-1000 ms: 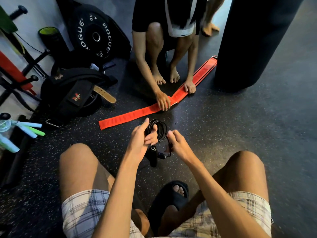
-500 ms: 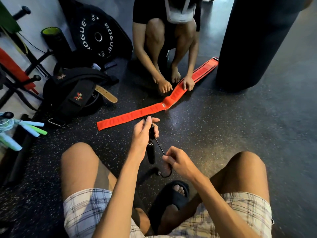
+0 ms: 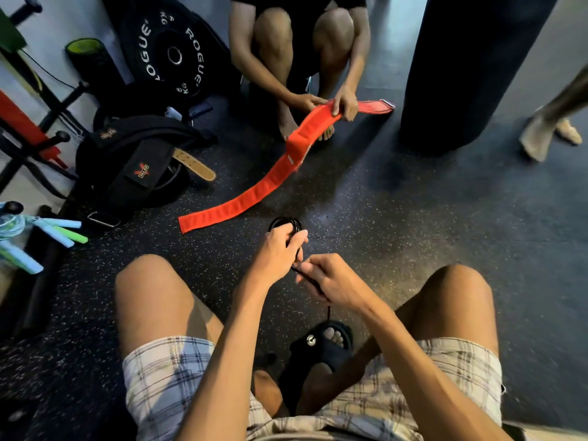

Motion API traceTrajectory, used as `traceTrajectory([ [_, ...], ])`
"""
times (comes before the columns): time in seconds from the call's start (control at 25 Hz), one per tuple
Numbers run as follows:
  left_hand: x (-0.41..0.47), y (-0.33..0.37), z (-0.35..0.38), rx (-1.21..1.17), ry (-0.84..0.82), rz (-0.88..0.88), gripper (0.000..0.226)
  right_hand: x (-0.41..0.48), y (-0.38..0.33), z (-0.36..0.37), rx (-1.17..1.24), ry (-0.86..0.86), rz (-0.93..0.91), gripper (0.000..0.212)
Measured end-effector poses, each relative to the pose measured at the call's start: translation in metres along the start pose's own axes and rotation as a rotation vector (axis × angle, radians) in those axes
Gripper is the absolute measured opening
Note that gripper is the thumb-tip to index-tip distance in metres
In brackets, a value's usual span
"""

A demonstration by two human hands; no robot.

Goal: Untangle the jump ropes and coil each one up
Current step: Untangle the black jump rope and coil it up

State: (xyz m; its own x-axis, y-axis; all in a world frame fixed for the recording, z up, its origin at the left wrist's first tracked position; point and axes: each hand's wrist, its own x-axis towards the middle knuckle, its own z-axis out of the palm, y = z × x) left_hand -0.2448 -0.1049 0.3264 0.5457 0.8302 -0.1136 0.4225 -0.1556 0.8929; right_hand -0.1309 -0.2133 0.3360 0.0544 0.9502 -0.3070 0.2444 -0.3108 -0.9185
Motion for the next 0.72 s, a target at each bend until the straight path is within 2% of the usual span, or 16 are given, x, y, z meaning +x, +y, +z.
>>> traceTrajectory([
  [0.16, -0.001, -0.011, -0.004, 0.243, -0.212, -0.097, 0.030, 0.008, -0.018, -0.007, -0.025, 0.064, -0.016, 0.035],
  [0.24, -0.005, -0.015, -0.006, 0.156, -0.386, -0.153, 0.036, 0.015, -0.024, -0.012, -0.031, 0.110, -0.005, 0.035],
  [0.36, -0.012, -0.014, -0.008, -0.172, -0.557, -0.245, 0.045, 0.027, -0.021, -0.020, -0.126, 0.216, -0.043, 0.041],
  [0.52, -0.013, 0.000, -0.008, -0.393, -0.606, -0.302, 0.042, 0.041, 0.002, -0.025, -0.194, 0.389, -0.078, 0.041],
  [0.72, -0.010, 0.007, -0.017, -0.707, -0.467, -0.223, 0.037, 0.040, 0.032, -0.026, -0.014, 0.472, -0.085, 0.048],
])
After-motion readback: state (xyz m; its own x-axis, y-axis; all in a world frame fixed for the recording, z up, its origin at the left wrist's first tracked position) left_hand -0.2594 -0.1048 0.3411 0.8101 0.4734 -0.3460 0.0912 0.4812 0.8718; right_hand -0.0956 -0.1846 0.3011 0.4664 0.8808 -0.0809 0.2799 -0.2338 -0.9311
